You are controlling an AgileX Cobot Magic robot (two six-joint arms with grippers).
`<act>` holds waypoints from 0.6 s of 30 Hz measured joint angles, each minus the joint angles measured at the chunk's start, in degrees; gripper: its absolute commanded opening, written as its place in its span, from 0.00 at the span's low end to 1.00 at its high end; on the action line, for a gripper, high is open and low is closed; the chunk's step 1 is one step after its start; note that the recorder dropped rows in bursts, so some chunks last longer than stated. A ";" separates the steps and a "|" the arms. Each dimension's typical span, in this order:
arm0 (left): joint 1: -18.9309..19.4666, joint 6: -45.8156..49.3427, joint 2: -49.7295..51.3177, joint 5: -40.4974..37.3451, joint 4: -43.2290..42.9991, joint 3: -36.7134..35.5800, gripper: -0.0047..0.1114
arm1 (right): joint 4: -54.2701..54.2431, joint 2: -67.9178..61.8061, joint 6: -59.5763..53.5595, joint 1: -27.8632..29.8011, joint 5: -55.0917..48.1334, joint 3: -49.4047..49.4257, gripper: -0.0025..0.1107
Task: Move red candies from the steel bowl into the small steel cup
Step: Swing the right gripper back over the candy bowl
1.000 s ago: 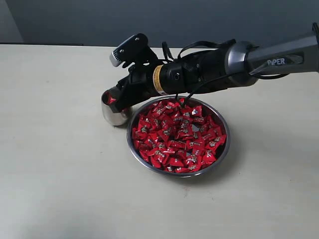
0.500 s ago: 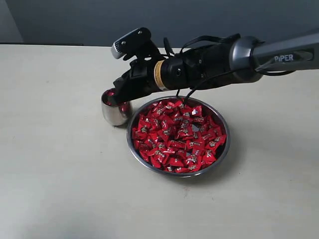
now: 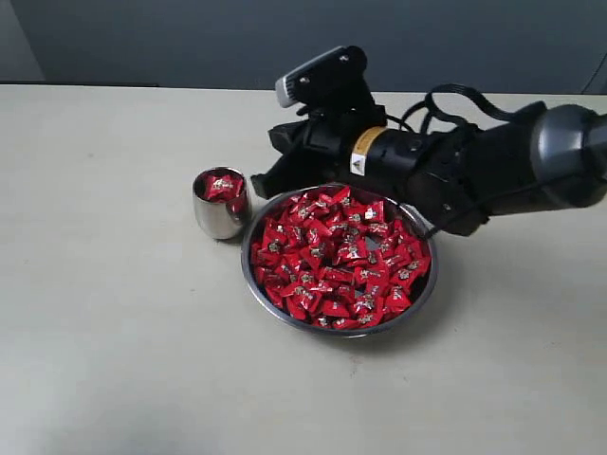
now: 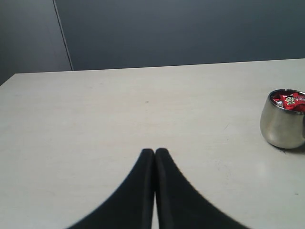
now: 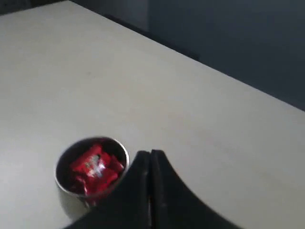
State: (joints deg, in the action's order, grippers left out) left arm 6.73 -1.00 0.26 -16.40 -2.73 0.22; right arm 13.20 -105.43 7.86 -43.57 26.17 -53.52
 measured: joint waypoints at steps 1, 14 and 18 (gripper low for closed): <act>0.00 0.00 0.00 0.00 0.00 0.00 0.04 | -1.98 0.95 -2.59 0.00 -0.37 1.37 0.02; 0.00 0.00 0.00 0.00 0.00 0.00 0.04 | -12.10 15.24 -13.33 5.15 2.34 23.60 0.02; 0.00 0.00 0.00 0.00 0.00 0.00 0.04 | -12.21 16.53 -14.32 6.41 0.45 26.41 0.02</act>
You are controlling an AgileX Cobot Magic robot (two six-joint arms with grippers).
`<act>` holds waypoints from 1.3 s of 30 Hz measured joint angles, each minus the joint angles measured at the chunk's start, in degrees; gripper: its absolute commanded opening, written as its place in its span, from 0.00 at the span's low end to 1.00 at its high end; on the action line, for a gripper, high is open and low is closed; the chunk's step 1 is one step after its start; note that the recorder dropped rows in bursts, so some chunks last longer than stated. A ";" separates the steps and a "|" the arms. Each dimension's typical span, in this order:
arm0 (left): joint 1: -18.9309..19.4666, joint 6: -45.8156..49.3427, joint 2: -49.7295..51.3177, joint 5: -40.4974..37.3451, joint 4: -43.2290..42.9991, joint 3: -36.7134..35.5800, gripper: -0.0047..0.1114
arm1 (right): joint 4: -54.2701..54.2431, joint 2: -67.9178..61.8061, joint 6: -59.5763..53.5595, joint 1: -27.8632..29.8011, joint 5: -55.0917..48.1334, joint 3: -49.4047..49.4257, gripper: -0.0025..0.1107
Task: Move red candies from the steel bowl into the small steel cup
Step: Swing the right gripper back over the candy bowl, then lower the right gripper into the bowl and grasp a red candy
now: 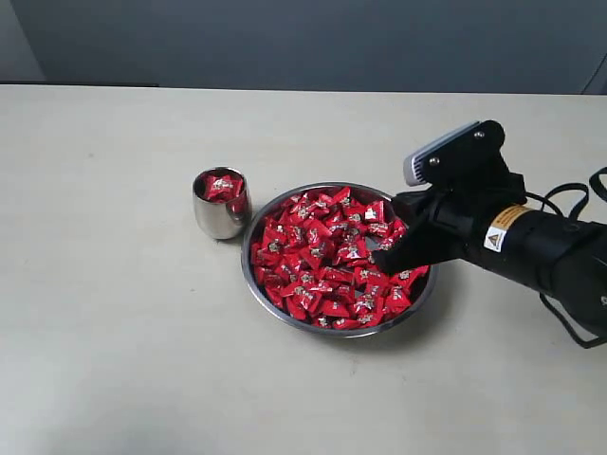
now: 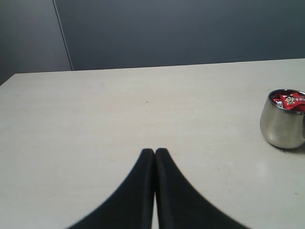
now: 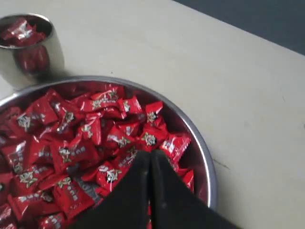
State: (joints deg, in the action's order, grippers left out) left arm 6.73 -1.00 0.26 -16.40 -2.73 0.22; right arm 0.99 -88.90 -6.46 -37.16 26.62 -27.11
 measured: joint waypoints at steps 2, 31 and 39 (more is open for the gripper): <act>0.00 0.00 0.00 0.00 0.00 0.00 0.04 | 0.00 0.00 -0.13 0.14 -1.34 0.29 0.02; 0.00 0.00 0.00 0.00 0.00 0.00 0.04 | 5.87 0.00 4.99 -2.51 -3.67 0.39 0.02; 0.00 0.00 0.00 0.00 0.00 0.00 0.04 | 6.21 0.00 4.99 -3.37 -3.67 0.39 0.02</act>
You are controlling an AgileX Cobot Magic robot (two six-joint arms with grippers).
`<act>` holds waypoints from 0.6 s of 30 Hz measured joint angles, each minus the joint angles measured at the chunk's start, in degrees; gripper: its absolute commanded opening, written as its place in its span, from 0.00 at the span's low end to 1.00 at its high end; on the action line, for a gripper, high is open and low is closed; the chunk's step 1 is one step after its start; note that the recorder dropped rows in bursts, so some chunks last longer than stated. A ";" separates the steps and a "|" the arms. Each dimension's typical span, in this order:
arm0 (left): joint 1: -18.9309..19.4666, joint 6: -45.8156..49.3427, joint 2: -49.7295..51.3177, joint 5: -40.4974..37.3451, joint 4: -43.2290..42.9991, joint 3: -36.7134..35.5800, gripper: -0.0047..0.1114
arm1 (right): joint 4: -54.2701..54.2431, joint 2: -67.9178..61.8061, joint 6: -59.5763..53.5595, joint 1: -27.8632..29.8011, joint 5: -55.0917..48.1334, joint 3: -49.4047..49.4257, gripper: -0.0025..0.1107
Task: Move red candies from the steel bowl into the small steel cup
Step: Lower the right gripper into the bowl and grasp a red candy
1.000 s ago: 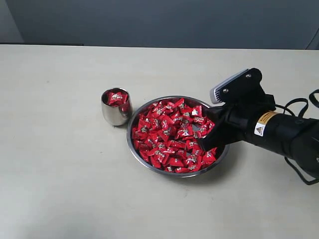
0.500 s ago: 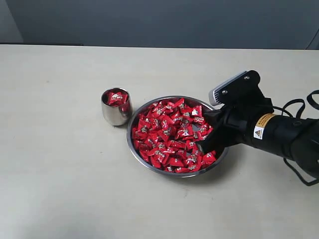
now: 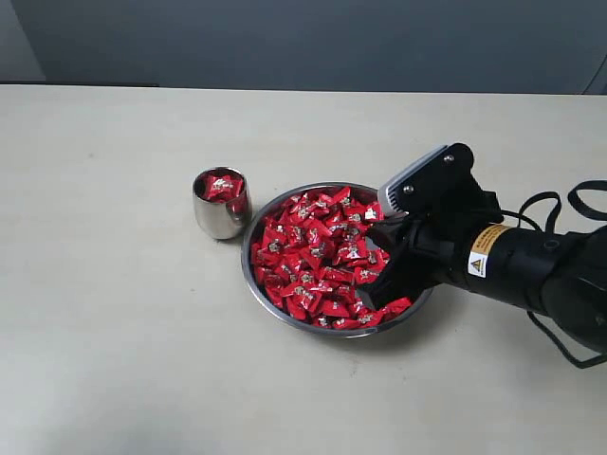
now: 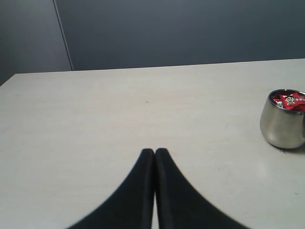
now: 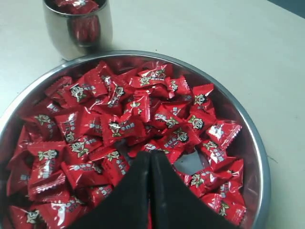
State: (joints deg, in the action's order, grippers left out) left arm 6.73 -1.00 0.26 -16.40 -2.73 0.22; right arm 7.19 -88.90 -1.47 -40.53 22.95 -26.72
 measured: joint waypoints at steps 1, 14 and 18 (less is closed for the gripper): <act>0.00 0.00 0.00 0.00 0.00 0.00 0.04 | 0.00 0.00 0.00 0.00 0.00 0.00 0.02; 0.00 0.00 0.00 0.00 0.00 0.00 0.04 | -1.92 0.00 0.00 0.00 -0.21 -0.78 0.02; 0.00 0.00 0.00 0.00 0.00 0.00 0.04 | -3.73 -0.90 0.00 0.00 -7.30 -6.49 0.02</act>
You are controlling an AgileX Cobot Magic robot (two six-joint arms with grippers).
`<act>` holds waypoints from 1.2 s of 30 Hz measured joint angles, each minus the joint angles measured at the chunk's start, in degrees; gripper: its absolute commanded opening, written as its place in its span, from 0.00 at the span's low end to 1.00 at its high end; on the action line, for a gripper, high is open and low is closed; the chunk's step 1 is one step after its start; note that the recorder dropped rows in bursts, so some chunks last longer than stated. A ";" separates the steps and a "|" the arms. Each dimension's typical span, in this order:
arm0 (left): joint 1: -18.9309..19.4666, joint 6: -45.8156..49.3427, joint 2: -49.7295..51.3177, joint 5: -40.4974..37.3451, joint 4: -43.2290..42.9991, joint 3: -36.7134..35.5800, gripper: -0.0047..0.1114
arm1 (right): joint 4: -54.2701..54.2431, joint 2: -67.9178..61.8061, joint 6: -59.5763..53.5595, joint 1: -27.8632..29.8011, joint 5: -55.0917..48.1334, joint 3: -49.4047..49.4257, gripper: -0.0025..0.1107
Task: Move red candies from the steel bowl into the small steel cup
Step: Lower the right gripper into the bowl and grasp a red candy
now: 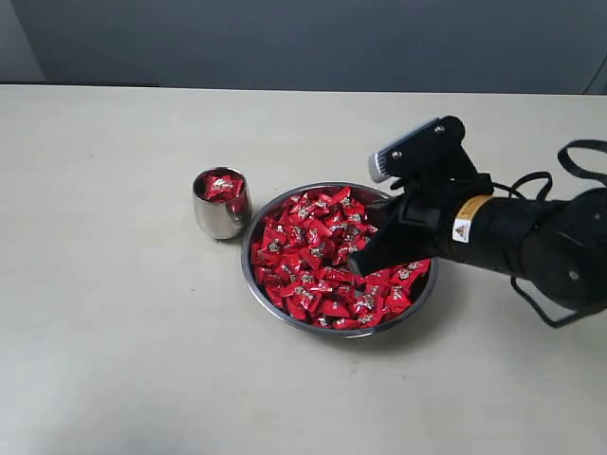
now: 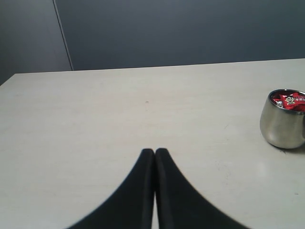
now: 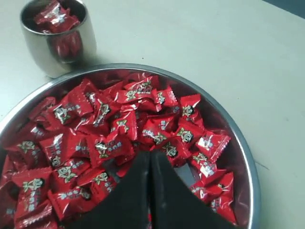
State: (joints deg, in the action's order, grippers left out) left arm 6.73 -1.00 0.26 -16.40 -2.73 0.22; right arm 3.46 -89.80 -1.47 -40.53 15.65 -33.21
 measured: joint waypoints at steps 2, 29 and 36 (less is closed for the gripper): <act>0.00 0.00 0.00 0.00 0.00 0.00 0.04 | 0.29 -1.32 0.00 0.00 -2.57 -2.53 0.02; 0.00 0.00 0.00 0.00 0.00 0.00 0.04 | -15.20 -22.55 -0.22 -3.17 -32.01 -30.26 0.30; 0.00 0.00 0.00 0.00 0.00 0.00 0.04 | -16.43 -22.55 -0.40 -3.58 -34.82 -30.26 0.30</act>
State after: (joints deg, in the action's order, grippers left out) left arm 6.73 -1.00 0.26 -16.40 -2.73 0.22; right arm -12.97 -112.35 -1.87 -44.10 -19.17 -63.47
